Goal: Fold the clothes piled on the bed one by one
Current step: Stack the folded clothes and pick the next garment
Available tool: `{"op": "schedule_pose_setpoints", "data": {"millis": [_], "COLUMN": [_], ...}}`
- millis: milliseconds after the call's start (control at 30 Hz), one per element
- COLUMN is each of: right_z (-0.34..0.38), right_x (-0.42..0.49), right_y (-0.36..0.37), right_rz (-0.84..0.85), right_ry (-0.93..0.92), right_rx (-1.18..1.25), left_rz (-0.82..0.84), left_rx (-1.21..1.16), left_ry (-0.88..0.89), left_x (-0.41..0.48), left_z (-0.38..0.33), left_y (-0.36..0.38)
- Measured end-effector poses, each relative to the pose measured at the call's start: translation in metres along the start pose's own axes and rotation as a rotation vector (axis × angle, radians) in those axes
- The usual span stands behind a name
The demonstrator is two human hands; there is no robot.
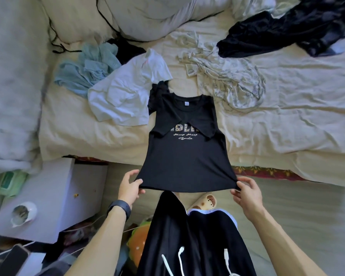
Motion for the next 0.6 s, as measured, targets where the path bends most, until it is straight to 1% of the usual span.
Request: {"op": "schedule_pose_setpoints", "data": {"millis": [67, 133, 167, 200, 267, 333, 400, 467, 533, 600], "right_z": [0.023, 0.053, 0.070, 0.086, 0.120, 0.152, 0.182, 0.208, 0.229, 0.247], "right_x": [-0.002, -0.002, 0.000, 0.003, 0.016, 0.037, 0.062, 0.088, 0.117, 0.148], "right_y": [0.002, 0.005, 0.008, 0.013, 0.027, 0.047, 0.070, 0.093, 0.115, 0.134], "right_rz": [0.084, 0.150, 0.164, 0.162, 0.141, 0.086, -0.006, -0.079, -0.132, -0.167], "right_ry": [0.005, -0.065, -0.125, -0.194, -0.300, -0.367, -0.430, -0.476, -0.494, -0.490], "right_rx": [0.051, 0.021, -0.036, -0.113, -0.232, -0.262, -0.298, -0.335, -0.334, -0.327], "left_rz": [0.009, 0.080, 0.142, 0.207, 0.280, 0.225, 0.152, 0.116, 0.086, 0.044], "left_rx": [-0.128, -0.228, -0.223, -0.169, 0.039, 0.279, 0.424, 0.434, 0.339, 0.247], "left_ry": [-0.006, 0.019, 0.066, 0.127, 0.259, 0.390, 0.469, 0.504, 0.495, 0.449], "left_x": [0.010, 0.027, 0.037, 0.049, 0.077, 0.113, 0.153, 0.193, 0.235, 0.273], "left_z": [-0.019, -0.045, -0.059, -0.073, -0.097, -0.120, -0.141, -0.156, -0.163, -0.163], "left_y": [0.000, -0.001, -0.001, 0.001, 0.005, 0.012, 0.021, 0.036, 0.056, 0.075]}}
Point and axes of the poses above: each hand's wrist, its own x-axis towards the middle knuckle, its own y-axis out of the palm, z = x × y, the point moved 2 cm from there along x, towards the middle knuckle, and after that the axes turned 13 degrees about y, right-handed, at the moved point
